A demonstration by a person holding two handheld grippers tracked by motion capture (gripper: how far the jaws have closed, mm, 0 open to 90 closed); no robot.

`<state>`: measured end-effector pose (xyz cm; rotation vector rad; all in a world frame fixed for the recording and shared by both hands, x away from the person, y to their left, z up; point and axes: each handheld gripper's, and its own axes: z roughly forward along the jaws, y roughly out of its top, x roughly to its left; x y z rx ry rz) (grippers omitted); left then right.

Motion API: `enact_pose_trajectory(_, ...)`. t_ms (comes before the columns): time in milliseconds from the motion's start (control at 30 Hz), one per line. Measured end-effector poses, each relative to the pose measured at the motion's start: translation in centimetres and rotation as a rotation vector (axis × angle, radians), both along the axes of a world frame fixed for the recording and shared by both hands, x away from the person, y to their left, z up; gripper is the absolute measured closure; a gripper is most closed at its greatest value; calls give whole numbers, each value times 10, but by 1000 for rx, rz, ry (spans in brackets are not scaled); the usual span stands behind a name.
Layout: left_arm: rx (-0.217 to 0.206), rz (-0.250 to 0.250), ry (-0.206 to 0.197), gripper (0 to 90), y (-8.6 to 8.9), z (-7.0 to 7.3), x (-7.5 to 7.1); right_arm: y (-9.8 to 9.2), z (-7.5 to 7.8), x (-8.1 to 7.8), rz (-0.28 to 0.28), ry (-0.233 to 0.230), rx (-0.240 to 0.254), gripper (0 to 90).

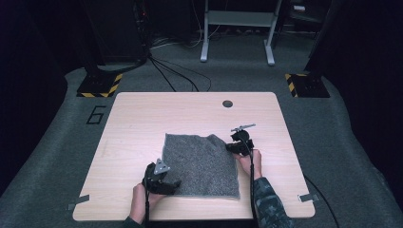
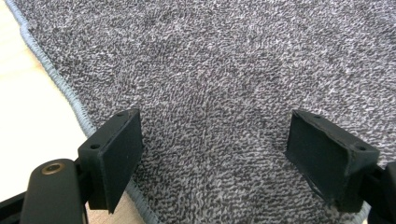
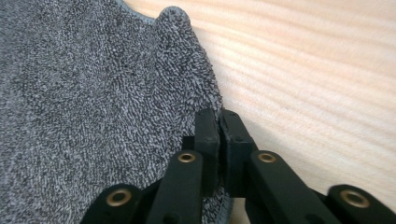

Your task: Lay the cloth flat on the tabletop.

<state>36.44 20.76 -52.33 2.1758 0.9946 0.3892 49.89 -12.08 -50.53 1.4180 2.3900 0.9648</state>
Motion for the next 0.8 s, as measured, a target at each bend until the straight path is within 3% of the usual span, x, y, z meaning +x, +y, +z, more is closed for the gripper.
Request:
enact_pose_trajectory(100,0,-1,1,184,0,0,0,4,13,-8,-24,-75,-9,880)
enact_pose_trajectory(200,2,-3,-2,184,1,0,0,11,35,-24,-8,-202,-51,879)
enact_pose_trajectory(267,2,0,-1,185,1,0,0,21,49,-39,20,-258,-62,877)
enact_pose_trajectory(333,2,1,-2,185,0,0,0,33,57,-55,86,-301,-87,874)
enact_pose_trajectory(400,-1,1,-1,185,0,0,0,49,54,-69,162,-298,-123,868)
enact_pose_trajectory(467,-6,3,3,185,0,0,0,63,41,-80,250,-252,-145,846)
enact_pose_trajectory(533,-1,-3,1,185,0,0,0,73,25,-85,322,-178,-168,797)
enact_pose_trajectory(600,0,-6,8,185,1,0,0,75,12,-86,350,-113,-147,716)
enact_pose_trajectory(667,-8,-2,1,186,1,0,0,68,9,-85,360,-84,-100,666)
enact_pose_trajectory(700,-4,-6,0,186,1,0,0,62,11,-84,367,-86,-82,642)
enact_pose_trajectory(800,-4,-5,7,187,1,0,0,44,23,-81,307,-107,-27,614)
